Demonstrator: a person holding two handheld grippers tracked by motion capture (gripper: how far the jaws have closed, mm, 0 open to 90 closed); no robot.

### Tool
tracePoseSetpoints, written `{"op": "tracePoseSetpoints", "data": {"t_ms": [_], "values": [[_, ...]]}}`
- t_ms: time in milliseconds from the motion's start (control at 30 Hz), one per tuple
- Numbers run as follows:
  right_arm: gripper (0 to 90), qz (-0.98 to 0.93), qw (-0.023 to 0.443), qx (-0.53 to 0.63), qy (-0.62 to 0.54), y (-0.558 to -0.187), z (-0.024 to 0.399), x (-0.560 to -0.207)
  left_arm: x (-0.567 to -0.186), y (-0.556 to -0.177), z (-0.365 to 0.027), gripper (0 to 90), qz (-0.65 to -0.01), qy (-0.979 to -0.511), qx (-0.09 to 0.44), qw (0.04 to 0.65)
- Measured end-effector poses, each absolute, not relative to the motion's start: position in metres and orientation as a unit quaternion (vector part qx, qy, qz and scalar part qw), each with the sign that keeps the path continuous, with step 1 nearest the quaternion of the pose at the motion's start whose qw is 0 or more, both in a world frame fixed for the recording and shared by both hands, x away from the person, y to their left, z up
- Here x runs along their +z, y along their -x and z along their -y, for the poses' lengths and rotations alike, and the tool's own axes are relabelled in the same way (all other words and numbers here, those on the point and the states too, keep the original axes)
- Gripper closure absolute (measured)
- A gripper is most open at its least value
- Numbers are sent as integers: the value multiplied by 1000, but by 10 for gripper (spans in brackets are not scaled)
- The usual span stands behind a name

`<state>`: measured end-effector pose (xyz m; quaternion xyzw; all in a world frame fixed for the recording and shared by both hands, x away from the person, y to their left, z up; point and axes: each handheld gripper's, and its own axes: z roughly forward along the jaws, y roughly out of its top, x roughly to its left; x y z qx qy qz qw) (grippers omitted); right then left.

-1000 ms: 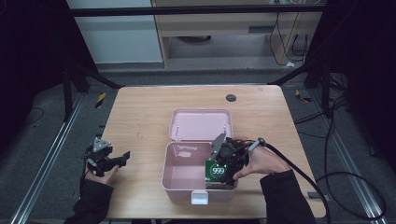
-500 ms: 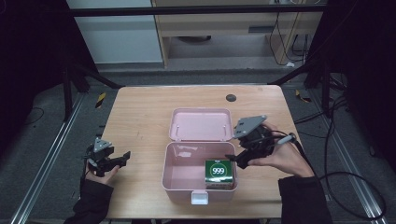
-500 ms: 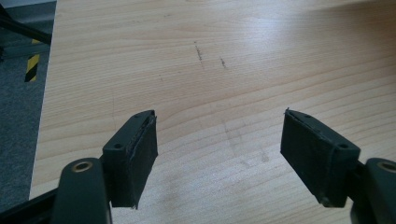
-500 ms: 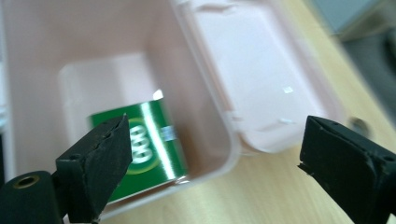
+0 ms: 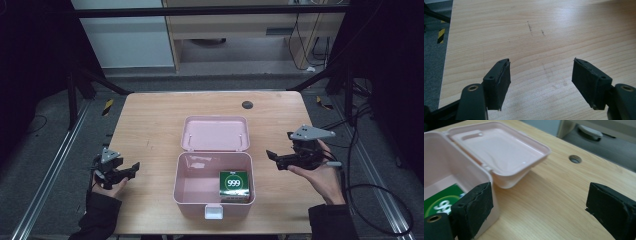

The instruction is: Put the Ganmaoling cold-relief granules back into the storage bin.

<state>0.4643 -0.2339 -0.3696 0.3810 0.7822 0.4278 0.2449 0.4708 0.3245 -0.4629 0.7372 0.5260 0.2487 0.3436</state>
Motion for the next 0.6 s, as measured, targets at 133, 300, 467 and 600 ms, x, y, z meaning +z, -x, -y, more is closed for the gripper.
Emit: {"op": "tracePoseSetpoints", "data": {"t_ms": [133,300,467,600], "values": [[69,-746,264,434,-431,-466,247,-391,-463,-471,-325,311,-526,-737,248,343],[70,-725,277,419,-471,-468,261,-419,-463,-471,-325,311,-526,-737,249,343],[64,-706,282,402,-510,-469,275,-446,-466,-472,-324,306,-526,-739,246,340],[59,-699,279,389,-531,-470,280,-461,-469,-472,-324,295,-527,-742,245,335]]}}
